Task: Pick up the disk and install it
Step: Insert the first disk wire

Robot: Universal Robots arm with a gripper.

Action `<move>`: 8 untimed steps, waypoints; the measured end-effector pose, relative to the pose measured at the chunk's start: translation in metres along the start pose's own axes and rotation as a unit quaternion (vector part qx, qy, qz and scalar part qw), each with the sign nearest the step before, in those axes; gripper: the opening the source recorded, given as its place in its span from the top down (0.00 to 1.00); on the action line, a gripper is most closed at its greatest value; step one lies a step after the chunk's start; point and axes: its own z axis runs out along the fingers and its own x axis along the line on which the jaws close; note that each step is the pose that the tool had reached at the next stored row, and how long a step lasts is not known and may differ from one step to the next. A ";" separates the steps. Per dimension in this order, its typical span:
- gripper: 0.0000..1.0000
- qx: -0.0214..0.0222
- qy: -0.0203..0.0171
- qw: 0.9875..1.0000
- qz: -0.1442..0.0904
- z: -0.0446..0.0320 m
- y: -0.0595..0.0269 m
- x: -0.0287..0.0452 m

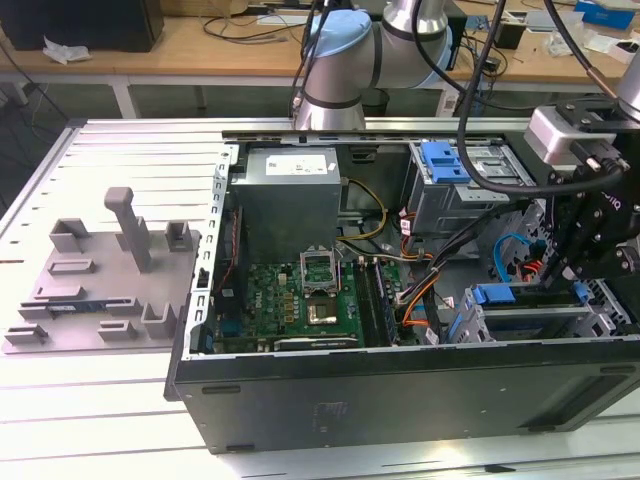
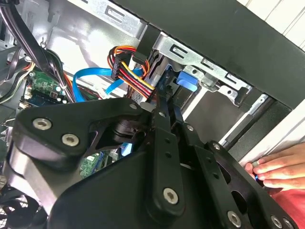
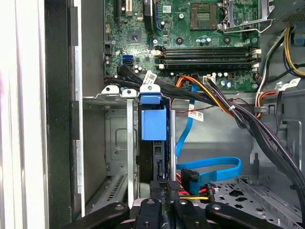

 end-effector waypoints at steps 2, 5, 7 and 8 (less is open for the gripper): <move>0.84 0.000 0.000 1.000 0.000 0.0000 0.0000 0.0001; 0.84 0.000 0.000 1.000 0.000 0.0001 0.0000 0.0002; 0.84 0.000 0.000 1.000 0.000 0.0000 0.0000 0.0003; 0.84 0.000 0.000 1.000 0.000 0.0001 0.0000 0.0004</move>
